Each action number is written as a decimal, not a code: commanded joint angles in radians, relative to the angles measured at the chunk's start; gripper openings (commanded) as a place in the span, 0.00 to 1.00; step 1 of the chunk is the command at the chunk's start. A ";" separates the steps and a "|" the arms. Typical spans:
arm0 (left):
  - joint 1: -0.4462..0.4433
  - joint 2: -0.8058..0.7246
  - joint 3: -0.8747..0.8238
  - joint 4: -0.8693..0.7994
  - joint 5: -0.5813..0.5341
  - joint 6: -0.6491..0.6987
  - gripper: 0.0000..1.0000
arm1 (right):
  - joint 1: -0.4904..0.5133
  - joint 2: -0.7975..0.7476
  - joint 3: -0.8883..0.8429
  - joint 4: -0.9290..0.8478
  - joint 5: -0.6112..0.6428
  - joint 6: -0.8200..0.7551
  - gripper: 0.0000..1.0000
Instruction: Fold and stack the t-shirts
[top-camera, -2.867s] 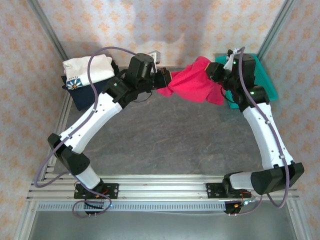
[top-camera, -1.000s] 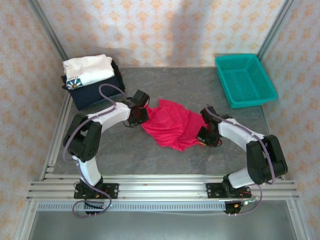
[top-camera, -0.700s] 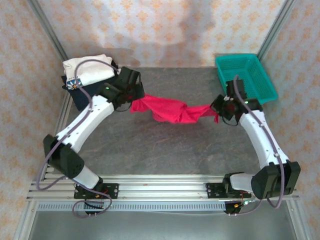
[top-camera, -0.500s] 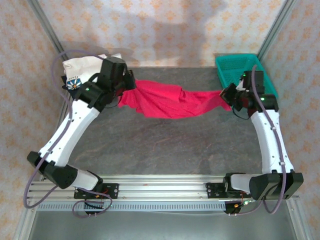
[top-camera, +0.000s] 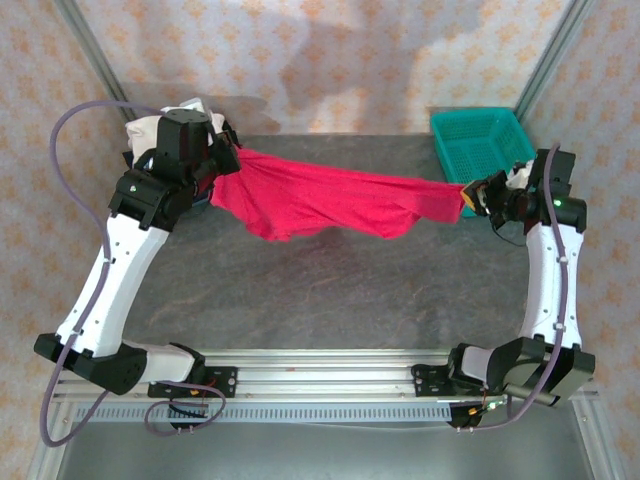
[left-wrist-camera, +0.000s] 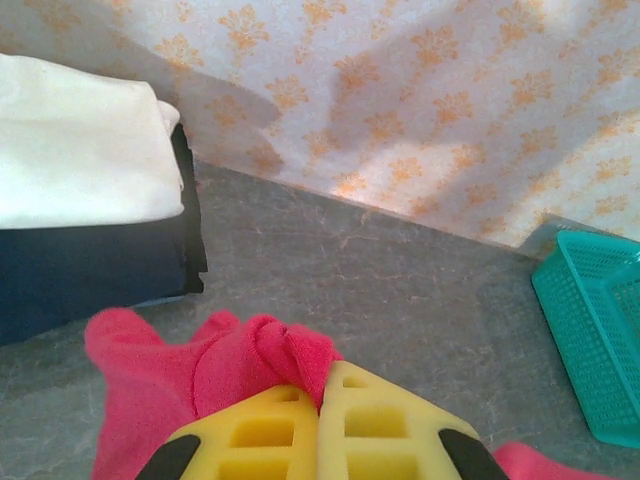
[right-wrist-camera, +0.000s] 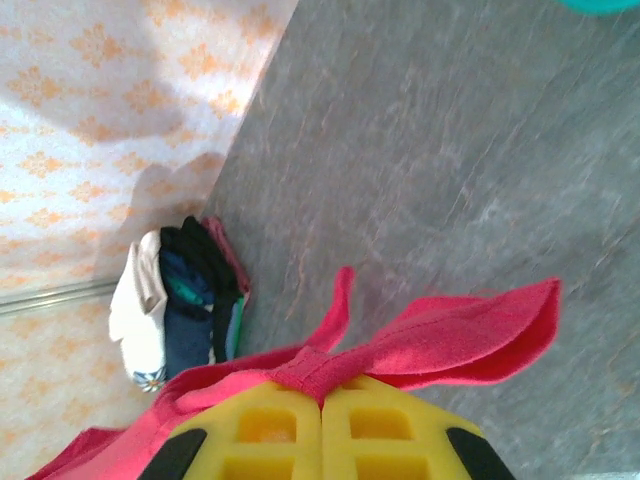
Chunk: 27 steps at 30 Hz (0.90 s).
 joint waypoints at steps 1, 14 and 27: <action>0.001 -0.068 -0.004 0.041 -0.009 0.021 0.00 | 0.016 -0.042 0.021 -0.038 -0.076 0.006 0.00; -0.013 0.163 0.123 0.096 0.252 0.034 0.00 | 0.020 -0.072 -0.082 0.364 -0.185 0.314 0.00; -0.032 0.675 0.799 -0.095 0.375 0.117 0.00 | 0.028 -0.012 -0.080 0.421 -0.196 0.398 0.00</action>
